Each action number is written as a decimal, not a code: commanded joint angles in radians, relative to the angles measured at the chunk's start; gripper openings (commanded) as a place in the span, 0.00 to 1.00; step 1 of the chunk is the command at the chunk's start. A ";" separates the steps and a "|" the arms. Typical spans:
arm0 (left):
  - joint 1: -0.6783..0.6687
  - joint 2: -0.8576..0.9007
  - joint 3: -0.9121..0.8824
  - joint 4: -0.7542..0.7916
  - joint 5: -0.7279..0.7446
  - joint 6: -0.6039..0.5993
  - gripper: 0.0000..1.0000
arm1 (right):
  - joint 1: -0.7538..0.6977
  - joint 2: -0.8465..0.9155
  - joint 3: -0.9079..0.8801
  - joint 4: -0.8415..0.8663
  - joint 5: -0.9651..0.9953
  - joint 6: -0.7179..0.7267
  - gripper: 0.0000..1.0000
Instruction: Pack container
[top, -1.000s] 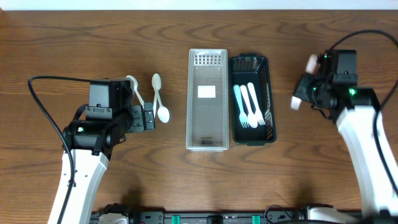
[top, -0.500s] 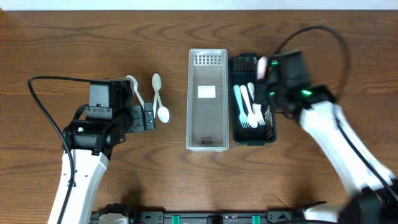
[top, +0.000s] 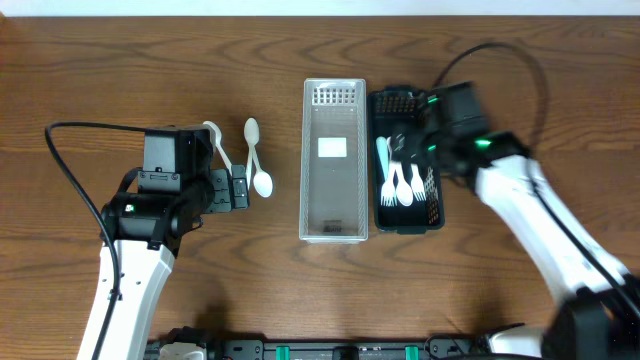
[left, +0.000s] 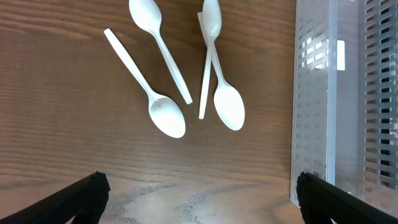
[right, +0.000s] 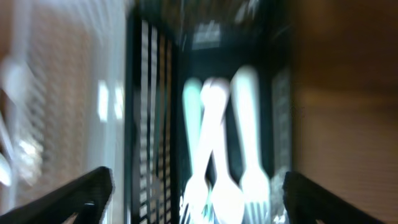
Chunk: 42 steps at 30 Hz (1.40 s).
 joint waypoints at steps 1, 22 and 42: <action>0.005 0.003 0.019 0.003 0.003 0.000 0.98 | -0.094 -0.124 0.030 -0.009 0.010 -0.013 0.99; 0.071 0.176 0.122 -0.008 -0.290 -0.336 0.98 | -0.264 -0.217 0.030 -0.204 0.015 -0.013 0.99; 0.206 0.870 0.433 -0.108 0.033 -0.279 0.96 | -0.264 -0.217 0.030 -0.204 0.015 -0.013 0.99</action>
